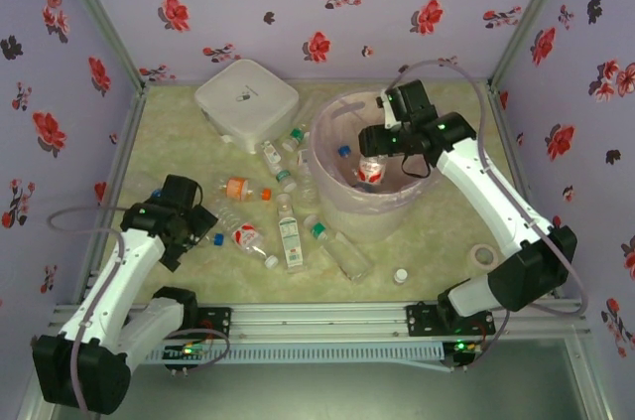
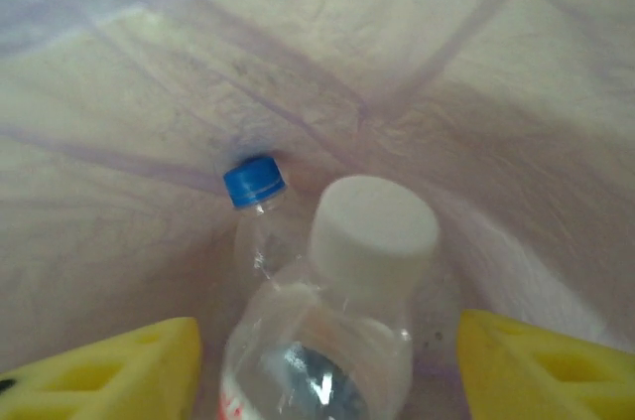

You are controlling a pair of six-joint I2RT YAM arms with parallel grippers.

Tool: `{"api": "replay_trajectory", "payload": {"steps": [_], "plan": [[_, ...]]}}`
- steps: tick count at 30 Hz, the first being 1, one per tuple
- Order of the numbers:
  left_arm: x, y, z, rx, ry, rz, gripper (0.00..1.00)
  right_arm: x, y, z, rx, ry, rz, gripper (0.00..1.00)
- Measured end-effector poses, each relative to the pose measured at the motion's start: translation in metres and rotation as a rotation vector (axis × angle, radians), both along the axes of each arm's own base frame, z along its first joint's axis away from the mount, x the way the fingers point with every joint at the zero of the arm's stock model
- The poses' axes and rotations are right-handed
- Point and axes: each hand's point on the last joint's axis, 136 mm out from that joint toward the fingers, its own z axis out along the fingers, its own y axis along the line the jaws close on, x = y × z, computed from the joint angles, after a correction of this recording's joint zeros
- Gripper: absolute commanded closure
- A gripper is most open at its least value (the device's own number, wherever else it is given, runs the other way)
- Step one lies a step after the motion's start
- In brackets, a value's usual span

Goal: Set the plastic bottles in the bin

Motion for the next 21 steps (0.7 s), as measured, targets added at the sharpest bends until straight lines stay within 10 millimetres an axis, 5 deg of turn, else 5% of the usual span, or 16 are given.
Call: {"api": "replay_trajectory", "payload": {"steps": [8,21], "plan": [[-0.002,-0.008,-0.024,-0.042,0.012,0.074,0.00,-0.011,0.003,0.064,0.104,-0.122,0.018,0.05],[0.035,-0.013,-0.047,-0.026,-0.028,0.098,0.02,-0.053,0.021,0.145,0.374,-0.276,0.155,0.02]]}}
